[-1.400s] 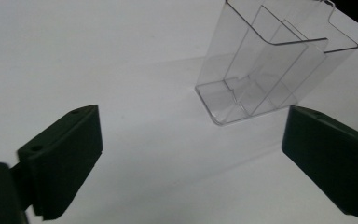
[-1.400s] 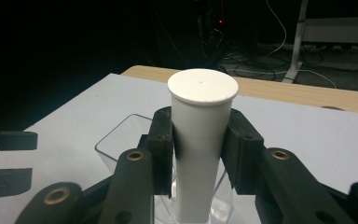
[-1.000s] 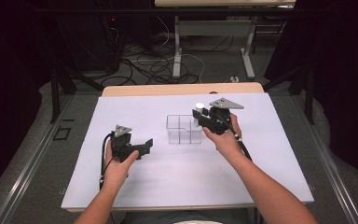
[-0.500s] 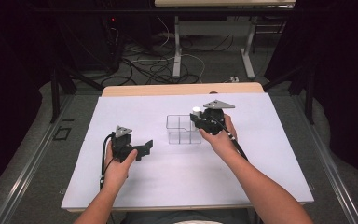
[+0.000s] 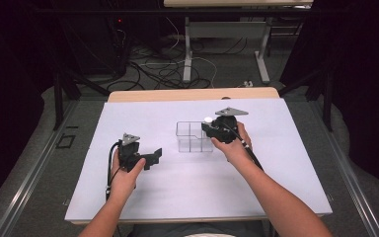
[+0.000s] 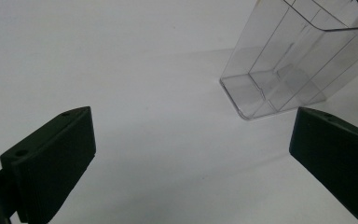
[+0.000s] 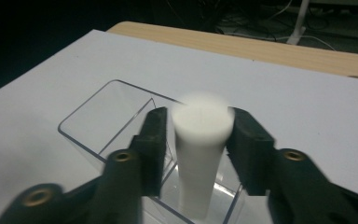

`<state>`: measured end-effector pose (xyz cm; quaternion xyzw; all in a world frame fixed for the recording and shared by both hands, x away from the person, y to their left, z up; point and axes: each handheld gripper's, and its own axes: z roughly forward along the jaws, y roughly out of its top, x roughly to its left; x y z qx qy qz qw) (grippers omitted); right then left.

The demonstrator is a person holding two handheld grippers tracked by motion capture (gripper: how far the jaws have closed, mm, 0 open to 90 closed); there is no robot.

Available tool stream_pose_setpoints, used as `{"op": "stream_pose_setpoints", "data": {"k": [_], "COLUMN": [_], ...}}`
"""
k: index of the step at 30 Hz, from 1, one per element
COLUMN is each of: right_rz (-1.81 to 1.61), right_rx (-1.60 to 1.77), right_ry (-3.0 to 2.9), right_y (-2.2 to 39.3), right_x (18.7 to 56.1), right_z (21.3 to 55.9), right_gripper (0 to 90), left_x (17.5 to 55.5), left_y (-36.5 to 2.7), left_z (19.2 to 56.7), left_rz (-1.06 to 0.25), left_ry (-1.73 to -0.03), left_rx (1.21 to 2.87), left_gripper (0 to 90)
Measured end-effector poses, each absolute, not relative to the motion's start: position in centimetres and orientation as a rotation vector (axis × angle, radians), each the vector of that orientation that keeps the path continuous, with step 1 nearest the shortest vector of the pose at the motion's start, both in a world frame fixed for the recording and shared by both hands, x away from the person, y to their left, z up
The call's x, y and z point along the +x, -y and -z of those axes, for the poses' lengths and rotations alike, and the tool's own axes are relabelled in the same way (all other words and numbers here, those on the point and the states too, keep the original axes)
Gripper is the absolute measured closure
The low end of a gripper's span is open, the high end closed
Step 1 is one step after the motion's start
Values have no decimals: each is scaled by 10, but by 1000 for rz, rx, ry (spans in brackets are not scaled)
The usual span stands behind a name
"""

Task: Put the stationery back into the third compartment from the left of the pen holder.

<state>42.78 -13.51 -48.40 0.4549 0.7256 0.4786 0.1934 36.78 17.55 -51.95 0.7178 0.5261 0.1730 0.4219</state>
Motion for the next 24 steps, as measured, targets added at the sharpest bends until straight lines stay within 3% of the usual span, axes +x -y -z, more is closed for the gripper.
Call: {"op": "stream_pose_setpoints", "data": {"k": [3,8,11,18,24], "right_rz": [-1370,-1394,-1401,-1384,-1330], "right_rx": [1241,1205,1190,1137,1123], "right_ry": [-2029,-2014,-2005,-1955,-1923], "right_y": [137,145,150,170,193], "right_x": [427,422,419,409,399], "right_z": [483,479,477,472,474], "right_gripper": [425,309,291,148,151], "left_x": [368,368,368,369,370], "left_y": [-176,-178,-180,-184,-189], "left_z": [520,518,518,517,515], "left_rz": [-435,-440,-449,-456,-463], "left_ry": [-1320,-1324,-1327,-1337,-1352], "left_rx": [1789,1793,1784,1783,1767], "left_gripper": [4,4,4,4,4]}}
